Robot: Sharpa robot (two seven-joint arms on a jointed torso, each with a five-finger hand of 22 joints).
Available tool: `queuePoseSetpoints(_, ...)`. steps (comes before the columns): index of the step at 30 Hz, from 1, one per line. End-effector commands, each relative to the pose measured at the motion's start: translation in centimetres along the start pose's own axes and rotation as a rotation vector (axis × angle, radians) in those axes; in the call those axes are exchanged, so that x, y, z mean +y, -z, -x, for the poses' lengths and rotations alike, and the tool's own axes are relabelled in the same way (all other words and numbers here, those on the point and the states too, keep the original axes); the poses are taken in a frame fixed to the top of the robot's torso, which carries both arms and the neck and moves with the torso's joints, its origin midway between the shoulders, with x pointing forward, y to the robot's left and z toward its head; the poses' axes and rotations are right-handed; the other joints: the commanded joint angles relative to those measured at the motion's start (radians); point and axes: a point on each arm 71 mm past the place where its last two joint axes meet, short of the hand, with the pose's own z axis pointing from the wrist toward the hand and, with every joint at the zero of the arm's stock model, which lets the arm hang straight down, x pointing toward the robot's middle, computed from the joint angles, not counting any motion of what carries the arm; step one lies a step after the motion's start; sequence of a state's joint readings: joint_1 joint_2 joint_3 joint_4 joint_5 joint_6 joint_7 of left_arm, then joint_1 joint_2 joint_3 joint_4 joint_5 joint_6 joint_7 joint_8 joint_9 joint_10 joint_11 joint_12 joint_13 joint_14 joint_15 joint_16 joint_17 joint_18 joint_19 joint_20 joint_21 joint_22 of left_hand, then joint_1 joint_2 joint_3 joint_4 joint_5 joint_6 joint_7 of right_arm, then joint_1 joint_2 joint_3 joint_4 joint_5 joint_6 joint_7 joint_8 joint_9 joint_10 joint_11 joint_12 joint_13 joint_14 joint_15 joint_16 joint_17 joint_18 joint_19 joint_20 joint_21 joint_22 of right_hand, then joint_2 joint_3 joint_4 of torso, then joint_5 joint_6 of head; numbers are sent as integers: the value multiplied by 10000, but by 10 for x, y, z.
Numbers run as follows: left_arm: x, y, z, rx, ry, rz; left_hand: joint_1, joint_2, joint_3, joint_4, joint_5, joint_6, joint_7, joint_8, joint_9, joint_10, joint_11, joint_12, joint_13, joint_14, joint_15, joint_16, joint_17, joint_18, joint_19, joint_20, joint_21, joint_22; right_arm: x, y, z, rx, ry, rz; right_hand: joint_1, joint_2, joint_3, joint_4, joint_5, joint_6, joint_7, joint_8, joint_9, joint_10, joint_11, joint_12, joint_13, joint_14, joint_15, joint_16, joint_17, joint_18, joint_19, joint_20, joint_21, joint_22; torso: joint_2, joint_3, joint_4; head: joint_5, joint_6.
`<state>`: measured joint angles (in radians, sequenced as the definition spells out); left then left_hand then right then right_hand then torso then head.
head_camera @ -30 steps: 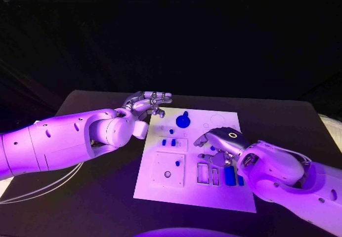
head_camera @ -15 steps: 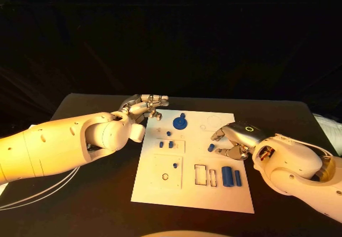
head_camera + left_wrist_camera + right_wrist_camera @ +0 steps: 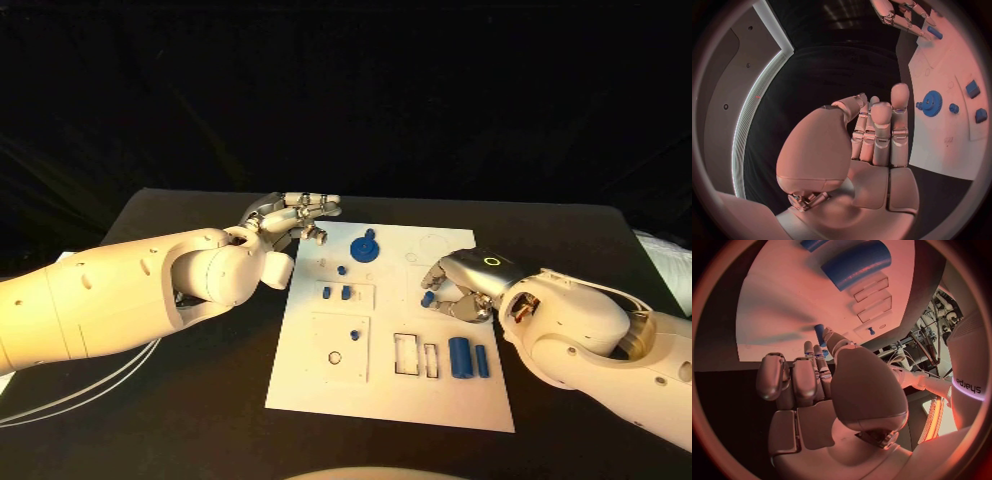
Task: Assemble the parts on the task board
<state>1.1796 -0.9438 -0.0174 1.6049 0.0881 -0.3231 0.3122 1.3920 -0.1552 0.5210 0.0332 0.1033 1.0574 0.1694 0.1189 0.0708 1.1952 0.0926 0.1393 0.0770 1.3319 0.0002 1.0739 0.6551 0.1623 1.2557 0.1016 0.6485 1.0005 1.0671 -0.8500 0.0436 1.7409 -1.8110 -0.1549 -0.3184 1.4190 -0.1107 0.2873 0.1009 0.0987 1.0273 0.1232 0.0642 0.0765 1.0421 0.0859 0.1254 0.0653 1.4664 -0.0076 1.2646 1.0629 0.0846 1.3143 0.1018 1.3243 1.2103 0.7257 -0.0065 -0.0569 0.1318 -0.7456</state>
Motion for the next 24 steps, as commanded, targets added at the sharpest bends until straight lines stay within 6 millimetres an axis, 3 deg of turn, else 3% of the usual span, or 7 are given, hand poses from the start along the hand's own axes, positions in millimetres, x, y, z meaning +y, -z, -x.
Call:
queuePoseSetpoints(1, 0, 0, -2, 210, 96, -25, 20, 83, -29, -2, -13, -56, 1, 56, -13, -58, -11, 47, -1, -49, 37, 24, -6, 81, -8, 17, -31, -11, 3, -1, -3, 196, 8, 162, 13, 118, 41, 67, 49, 145, -1, 61, 15, 191, -9, 71, 0, 211, 62, 30, 35, 21, 68, 22, 19, 37, 2, 3, -8, 22, -26)
queuePoseSetpoints(8, 0, 0, -2, 230, 102, -11, 20, 83, -29, -2, -13, -56, 1, 56, -13, -58, -11, 47, -1, -49, 37, 24, -6, 81, -8, 17, -31, -11, 7, -4, -4, 226, -73, 334, 156, 246, 292, 74, -3, 540, 22, 141, 71, 741, -50, 197, -7, 237, 78, 115, 125, -14, 207, 69, 149, 218, -12, 3, 0, 16, -42)
queuePoseSetpoints(24, 0, 0, -2, 243, 106, 6, 22, 100, -45, -11, -13, -58, 2, 64, -12, -62, -9, 59, 0, -51, 40, 30, -8, 82, -7, 20, -41, -17, 10, -6, -3, -250, 97, 291, 757, 547, 1153, -448, -464, 1402, -48, 470, 324, 1858, -315, 233, 67, 273, -151, 248, 261, -112, 508, -138, 485, 677, -17, 10, 3, 39, -63)
